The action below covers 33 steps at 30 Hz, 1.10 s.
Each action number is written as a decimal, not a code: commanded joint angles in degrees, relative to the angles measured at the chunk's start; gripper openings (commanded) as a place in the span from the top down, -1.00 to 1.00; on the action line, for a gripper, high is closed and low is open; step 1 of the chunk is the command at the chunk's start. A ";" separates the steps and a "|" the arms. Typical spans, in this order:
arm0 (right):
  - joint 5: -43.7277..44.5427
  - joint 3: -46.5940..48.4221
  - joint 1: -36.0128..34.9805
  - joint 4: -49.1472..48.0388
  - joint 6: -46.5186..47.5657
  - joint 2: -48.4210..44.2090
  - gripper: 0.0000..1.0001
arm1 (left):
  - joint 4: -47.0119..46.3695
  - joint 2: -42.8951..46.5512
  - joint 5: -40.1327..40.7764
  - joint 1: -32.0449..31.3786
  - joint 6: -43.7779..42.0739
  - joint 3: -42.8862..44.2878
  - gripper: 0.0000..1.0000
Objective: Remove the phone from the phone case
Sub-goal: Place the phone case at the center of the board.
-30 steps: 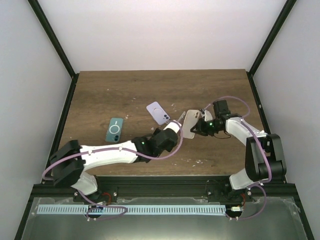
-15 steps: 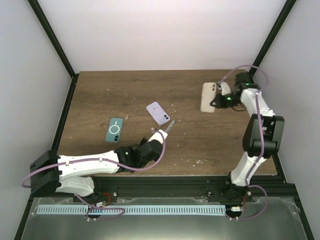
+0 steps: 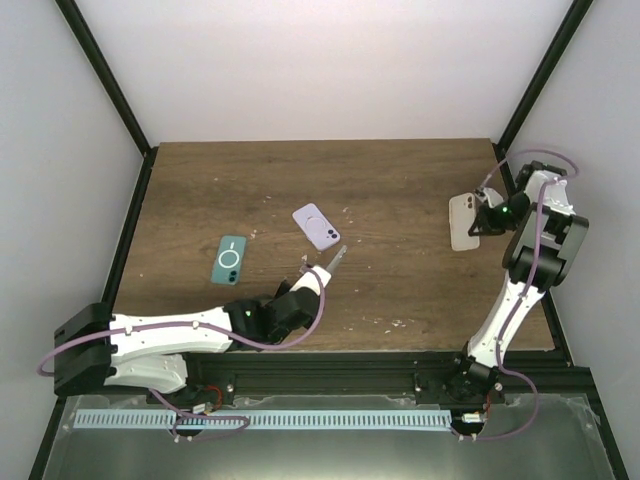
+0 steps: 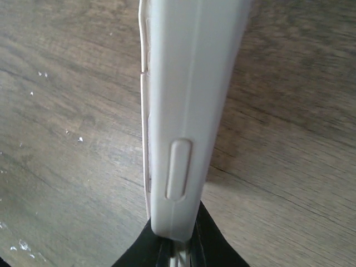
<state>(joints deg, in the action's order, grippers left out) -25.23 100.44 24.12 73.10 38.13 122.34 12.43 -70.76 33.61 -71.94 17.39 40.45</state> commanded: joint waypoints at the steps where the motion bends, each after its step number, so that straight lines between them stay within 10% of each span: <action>1: 0.05 0.96 -0.70 3.19 2.99 1.86 0.99 | -4.66 -0.36 -0.08 -0.48 0.56 -0.09 1.00; 13: -5.33 -0.34 -1.61 3.04 3.80 7.67 0.96 | -5.26 -4.39 -1.90 -0.69 0.65 1.83 1.00; 24: -6.36 4.64 -1.58 -1.40 -1.73 7.66 0.22 | -6.39 -8.32 -1.96 -0.92 -1.98 4.95 1.00; 33: 2.29 -13.84 -1.45 -22.93 -8.98 -6.67 -0.09 | -4.84 -20.33 6.72 -0.52 -11.86 16.66 1.00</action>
<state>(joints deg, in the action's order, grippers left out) -27.42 92.38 22.74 61.80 33.06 122.74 9.67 -86.80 33.67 -72.51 11.55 50.65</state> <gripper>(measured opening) 0.518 0.078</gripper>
